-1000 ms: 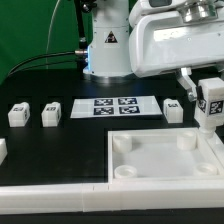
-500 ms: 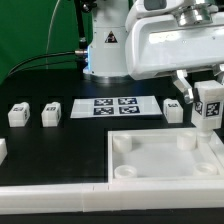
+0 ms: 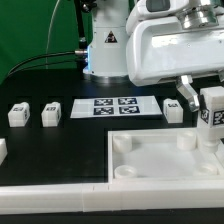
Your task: Assemble one leg
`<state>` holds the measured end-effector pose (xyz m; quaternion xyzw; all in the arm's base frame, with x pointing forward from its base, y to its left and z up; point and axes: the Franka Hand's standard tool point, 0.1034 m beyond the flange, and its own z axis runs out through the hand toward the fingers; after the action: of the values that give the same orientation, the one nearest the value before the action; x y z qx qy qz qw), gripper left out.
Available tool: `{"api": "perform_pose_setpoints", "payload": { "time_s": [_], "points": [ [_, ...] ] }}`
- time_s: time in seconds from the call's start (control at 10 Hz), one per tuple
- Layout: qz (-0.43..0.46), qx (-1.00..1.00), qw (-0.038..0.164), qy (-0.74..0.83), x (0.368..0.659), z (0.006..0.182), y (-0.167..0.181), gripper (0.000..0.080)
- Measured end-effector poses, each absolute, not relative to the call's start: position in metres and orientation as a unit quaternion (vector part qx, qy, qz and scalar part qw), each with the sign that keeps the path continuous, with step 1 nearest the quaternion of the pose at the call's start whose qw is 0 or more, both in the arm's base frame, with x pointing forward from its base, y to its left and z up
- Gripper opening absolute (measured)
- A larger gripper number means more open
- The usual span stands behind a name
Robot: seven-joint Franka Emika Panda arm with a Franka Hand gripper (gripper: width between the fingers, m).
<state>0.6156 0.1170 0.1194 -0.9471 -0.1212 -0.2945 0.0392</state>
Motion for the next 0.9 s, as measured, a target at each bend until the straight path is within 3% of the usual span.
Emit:
{"api": "perform_pose_setpoints", "payload": {
  "time_s": [0.6,0.9],
  "points": [
    [-0.285,-0.951,0.040,-0.117,0.609,0.095,0.113,0.0292],
    [-0.294,-0.948,0.039,-0.115,0.610,0.092,0.113,0.0292]
  ]
}}
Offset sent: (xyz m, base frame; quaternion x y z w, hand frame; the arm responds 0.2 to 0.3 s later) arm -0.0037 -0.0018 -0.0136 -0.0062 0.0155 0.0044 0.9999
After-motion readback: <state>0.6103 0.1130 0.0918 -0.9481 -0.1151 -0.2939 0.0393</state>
